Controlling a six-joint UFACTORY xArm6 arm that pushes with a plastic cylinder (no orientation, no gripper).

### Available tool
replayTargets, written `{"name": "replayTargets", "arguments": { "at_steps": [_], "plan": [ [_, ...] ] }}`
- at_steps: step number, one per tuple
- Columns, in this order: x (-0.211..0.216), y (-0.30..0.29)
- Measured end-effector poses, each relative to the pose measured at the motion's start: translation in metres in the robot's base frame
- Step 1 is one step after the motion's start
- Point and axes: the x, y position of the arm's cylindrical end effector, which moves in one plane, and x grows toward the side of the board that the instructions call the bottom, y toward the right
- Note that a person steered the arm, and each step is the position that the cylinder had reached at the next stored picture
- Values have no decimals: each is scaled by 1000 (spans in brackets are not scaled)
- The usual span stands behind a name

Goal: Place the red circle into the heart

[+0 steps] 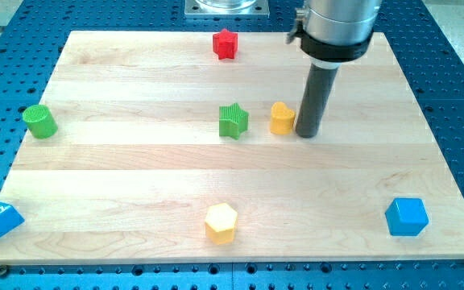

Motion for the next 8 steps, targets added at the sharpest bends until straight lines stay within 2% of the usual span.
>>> {"name": "replayTargets", "arguments": {
  "at_steps": [2,3,4,6,7,8],
  "plan": [
    [-6,-49],
    [-7,-10],
    [-56,31],
    [-154,221],
    [-214,217],
    [-232,175]
  ]
}}
